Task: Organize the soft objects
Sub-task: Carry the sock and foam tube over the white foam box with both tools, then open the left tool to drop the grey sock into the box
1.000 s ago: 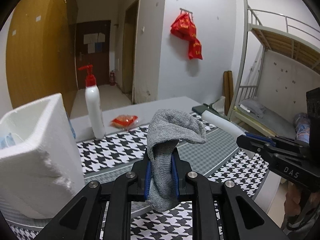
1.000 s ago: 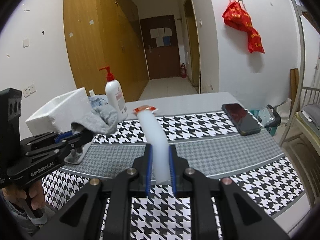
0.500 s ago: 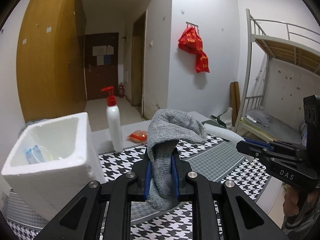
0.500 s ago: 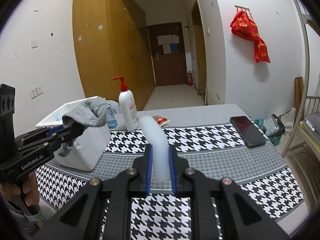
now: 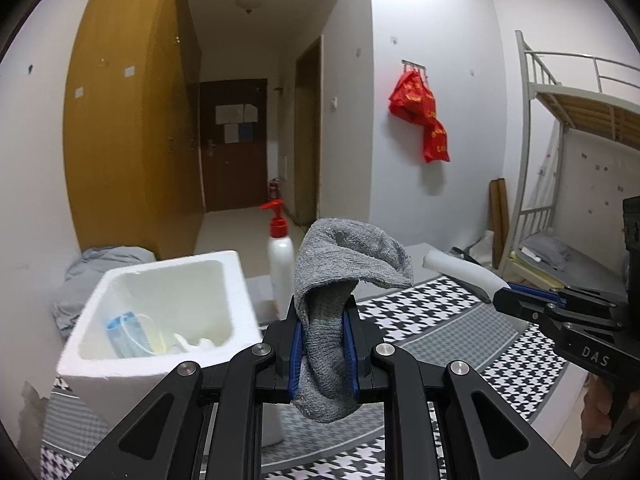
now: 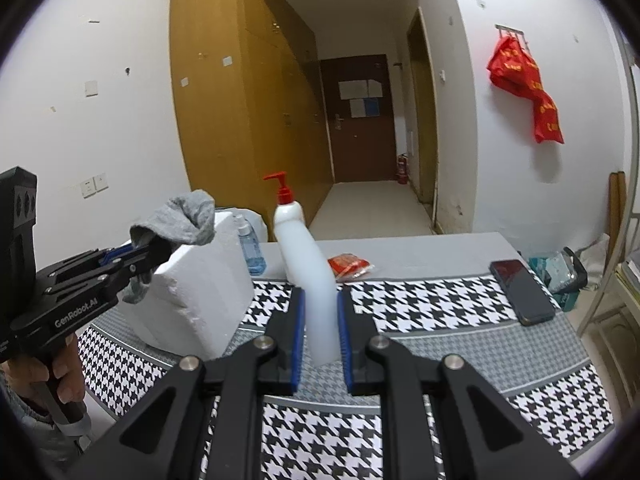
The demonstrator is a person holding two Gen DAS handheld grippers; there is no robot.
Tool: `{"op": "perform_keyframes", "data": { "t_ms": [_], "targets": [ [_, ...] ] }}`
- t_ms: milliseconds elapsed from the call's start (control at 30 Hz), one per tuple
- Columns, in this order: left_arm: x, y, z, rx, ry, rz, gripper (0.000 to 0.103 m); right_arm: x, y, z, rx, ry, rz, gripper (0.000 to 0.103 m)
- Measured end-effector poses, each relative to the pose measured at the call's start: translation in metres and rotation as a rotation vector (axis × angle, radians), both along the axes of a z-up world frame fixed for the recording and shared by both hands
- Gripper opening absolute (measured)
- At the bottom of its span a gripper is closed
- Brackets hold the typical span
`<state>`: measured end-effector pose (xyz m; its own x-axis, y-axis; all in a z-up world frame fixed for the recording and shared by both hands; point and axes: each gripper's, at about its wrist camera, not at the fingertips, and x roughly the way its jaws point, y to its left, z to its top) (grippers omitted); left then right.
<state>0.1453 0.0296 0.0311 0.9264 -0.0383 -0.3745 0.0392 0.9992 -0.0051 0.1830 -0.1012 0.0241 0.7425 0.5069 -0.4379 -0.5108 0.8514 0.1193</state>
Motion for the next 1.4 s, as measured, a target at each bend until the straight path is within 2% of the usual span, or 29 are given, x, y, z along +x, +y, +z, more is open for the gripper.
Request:
{"op": "perform_keyframes", "data": {
  "t_ms": [433,833,1400],
  "targets": [
    [-0.020,0.035,0.011,0.006,-0.030,0.106,0.019,0.000,0.029,0.009,0.014,-0.036,0.103,0.019],
    [-0.032,0.059,0.021,0.022,-0.052,0.203,0.019,0.003,0.060,0.014,0.033,-0.033,0.184,0.019],
    [-0.026,0.094,0.018,0.008,-0.023,0.239,0.019,0.000,0.114,0.017,0.023,-0.023,0.273,0.019]
  ]
}}
